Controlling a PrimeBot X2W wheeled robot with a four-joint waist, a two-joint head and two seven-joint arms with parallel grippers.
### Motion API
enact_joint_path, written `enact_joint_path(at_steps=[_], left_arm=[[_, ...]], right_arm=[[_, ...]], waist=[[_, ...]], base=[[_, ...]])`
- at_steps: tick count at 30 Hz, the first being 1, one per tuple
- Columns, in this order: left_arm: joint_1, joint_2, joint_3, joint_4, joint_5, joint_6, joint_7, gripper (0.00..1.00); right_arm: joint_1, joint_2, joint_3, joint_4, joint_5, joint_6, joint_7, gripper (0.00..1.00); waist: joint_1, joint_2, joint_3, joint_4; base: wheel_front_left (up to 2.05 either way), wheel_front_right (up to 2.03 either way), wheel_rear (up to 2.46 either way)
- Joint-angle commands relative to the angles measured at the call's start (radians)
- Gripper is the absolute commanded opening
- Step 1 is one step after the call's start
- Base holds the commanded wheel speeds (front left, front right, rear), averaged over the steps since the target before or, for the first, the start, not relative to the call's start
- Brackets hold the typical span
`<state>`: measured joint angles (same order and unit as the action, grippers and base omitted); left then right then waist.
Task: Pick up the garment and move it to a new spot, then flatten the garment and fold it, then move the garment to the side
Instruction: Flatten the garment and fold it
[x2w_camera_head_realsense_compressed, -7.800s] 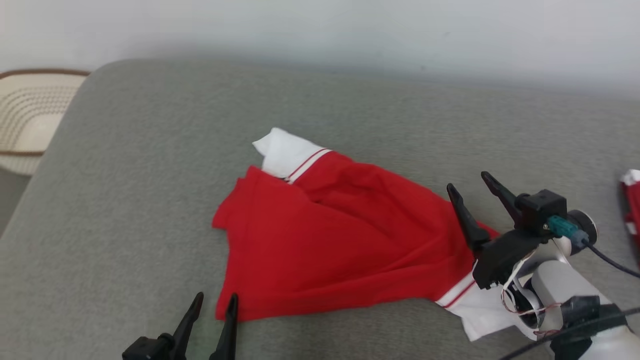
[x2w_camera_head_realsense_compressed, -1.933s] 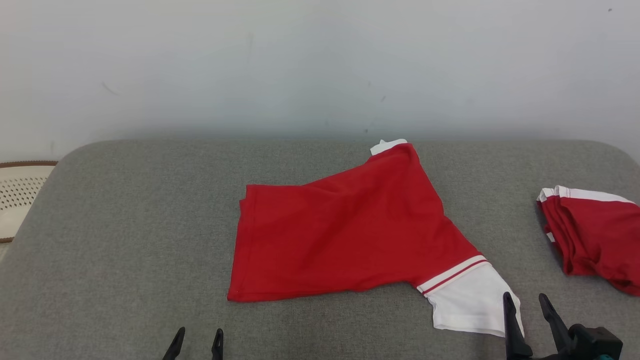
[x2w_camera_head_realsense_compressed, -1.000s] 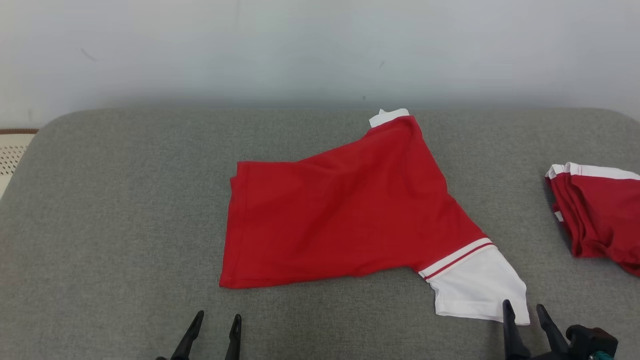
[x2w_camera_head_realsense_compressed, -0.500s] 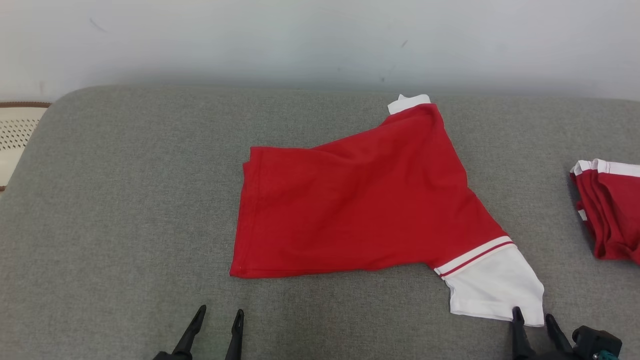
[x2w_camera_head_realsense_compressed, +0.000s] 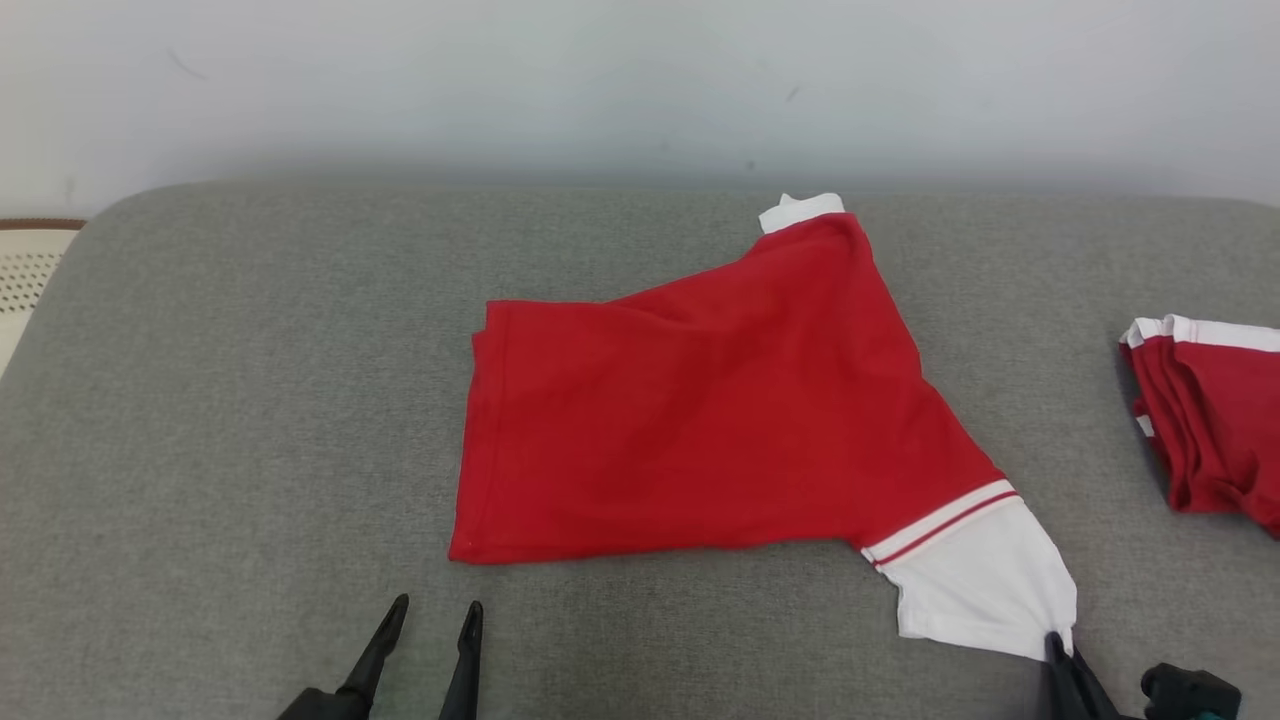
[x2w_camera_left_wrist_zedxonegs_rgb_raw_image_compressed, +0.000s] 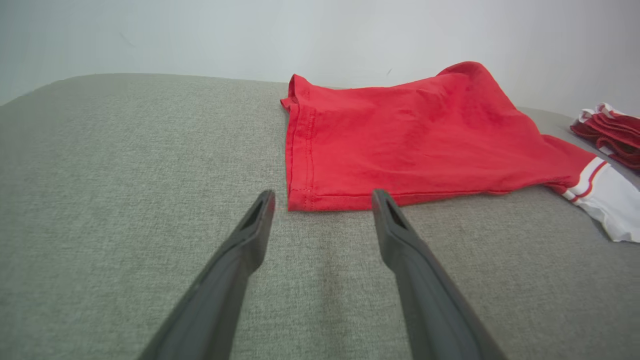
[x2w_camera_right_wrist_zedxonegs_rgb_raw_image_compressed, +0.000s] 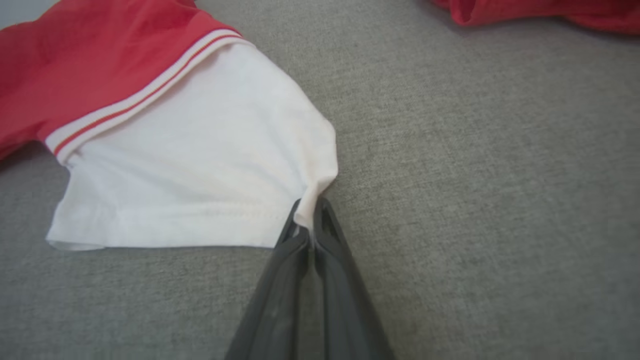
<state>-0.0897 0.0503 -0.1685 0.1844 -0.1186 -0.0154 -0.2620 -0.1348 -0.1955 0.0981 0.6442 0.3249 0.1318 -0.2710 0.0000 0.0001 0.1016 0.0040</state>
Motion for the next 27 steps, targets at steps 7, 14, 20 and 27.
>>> enact_joint_path(at_steps=[7, 14, 20, 27], left_arm=[[-0.048, 0.001, -0.003, 0.043, -0.075, -0.036, -0.004, 1.00], [-0.093, 0.001, -0.005, 0.118, -0.150, -0.067, -0.004, 1.00], [-0.122, 0.001, -0.007, 0.170, -0.177, -0.078, -0.004, 1.00], [-0.147, 0.001, -0.002, 0.228, -0.181, -0.088, -0.004, 1.00]], right_arm=[[0.049, -0.045, -0.006, -0.022, 0.001, -0.002, 0.010, 0.00], [0.024, -0.051, 0.013, -0.044, 0.000, -0.002, 0.010, 0.00], [0.009, -0.046, 0.028, -0.056, 0.000, -0.002, 0.008, 0.00], [-0.002, -0.040, 0.047, -0.061, 0.007, -0.002, 0.009, 0.00]], waist=[[0.0000, -0.0001, 0.023, -0.049], [0.0000, -0.0001, 0.044, -0.083], [0.0000, -0.0001, 0.056, -0.097], [0.0000, -0.0001, 0.065, -0.104]], base=[[0.00, 0.00, 0.00], [0.00, 0.00, 0.00], [0.00, 0.00, 0.00], [0.00, 0.00, 0.00]])
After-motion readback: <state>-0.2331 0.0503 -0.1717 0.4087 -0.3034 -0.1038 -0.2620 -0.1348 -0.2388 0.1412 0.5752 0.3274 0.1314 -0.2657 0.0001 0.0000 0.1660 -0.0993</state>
